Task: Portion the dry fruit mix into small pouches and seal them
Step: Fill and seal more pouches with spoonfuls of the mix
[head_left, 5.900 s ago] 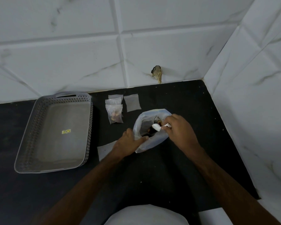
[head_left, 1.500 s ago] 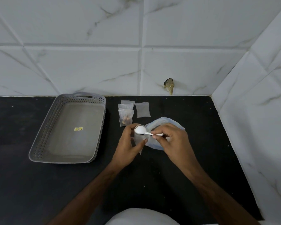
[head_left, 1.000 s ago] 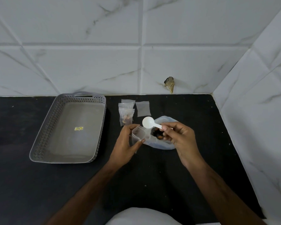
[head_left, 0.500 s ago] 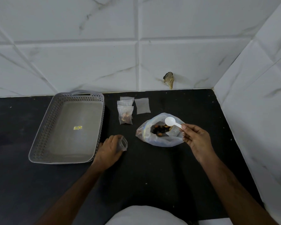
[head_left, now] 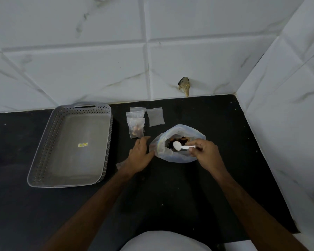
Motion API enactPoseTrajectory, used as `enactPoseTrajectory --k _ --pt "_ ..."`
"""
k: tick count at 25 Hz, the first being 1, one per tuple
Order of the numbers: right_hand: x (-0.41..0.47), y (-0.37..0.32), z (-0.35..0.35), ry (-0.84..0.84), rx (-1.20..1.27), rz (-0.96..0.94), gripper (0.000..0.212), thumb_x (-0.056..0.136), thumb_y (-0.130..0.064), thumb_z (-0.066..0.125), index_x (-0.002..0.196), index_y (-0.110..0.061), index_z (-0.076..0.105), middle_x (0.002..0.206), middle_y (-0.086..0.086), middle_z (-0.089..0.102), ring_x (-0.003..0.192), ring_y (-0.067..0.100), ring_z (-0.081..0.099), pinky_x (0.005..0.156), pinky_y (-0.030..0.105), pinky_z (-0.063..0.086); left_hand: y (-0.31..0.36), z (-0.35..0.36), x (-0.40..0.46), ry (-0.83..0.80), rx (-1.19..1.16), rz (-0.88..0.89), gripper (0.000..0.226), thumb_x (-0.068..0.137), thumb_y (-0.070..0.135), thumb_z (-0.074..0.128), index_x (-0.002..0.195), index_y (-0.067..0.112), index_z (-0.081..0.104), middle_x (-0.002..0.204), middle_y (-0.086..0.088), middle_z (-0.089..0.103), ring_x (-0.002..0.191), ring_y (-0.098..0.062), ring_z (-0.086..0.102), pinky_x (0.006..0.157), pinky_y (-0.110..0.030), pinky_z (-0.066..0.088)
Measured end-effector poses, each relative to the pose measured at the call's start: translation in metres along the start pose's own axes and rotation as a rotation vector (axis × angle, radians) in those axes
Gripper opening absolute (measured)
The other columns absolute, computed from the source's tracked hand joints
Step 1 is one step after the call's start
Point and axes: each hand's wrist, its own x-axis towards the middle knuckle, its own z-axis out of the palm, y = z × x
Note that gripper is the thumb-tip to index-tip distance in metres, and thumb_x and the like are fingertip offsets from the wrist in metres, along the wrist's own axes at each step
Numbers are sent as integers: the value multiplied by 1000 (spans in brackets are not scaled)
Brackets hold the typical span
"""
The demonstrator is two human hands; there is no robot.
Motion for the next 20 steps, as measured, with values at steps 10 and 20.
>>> enactPoseTrajectory --k 10,20 --pt "57 -12 92 865 -231 253 31 104 -20 57 134 -13 59 129 9 67 122 24 64 106 41 50 8 17 34 -43 72 -124 28 98 30 62 124 21 55 122 0 63 114 -19 60 107 -47 45" --pt "46 -23 79 651 481 -84 66 58 -49 85 74 13 66 72 33 65 85 44 67 95 53 50 13 16 28 120 -328 -96 25 95 7 65 117 18 60 110 6 66 96 -7 65 77 -17 52"
